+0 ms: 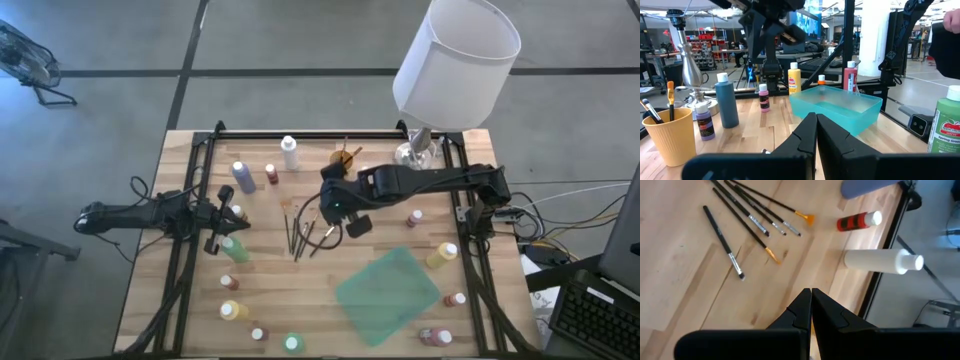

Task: Pick & Place Paint Supplies
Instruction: Put the silver paintbrush into the yellow cup

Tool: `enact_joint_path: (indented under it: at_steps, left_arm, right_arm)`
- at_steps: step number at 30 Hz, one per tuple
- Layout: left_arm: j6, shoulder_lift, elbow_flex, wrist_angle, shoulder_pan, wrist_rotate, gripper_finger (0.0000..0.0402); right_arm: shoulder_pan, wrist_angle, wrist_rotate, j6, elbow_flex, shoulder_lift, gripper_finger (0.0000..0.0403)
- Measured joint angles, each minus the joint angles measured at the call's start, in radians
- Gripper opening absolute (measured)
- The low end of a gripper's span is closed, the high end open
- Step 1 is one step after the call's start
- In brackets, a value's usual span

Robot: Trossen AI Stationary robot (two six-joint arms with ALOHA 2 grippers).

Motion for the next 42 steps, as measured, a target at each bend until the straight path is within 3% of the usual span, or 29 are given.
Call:
enact_joint_path:
  at_steps: [12,19,27,42]
  left_arm:
    - [0.000,0.000,0.000,0.000,0.000,0.000,0.0014]
    - [0.000,0.000,0.000,0.000,0.000,0.000,0.0014]
    - [0.000,0.000,0.000,0.000,0.000,0.000,0.0014]
    - [0.000,0.000,0.000,0.000,0.000,0.000,0.0014]
  right_arm:
    - [0.000,0.001,-0.008,0.011,-0.066,0.000,0.0017]
    - [0.000,-0.022,-0.007,0.018,-0.068,0.000,0.0060]
    - [0.000,-0.054,-0.007,0.165,-0.068,-0.003,0.0110]
    - [0.000,-0.077,-0.007,0.178,-0.068,-0.003,0.0167]
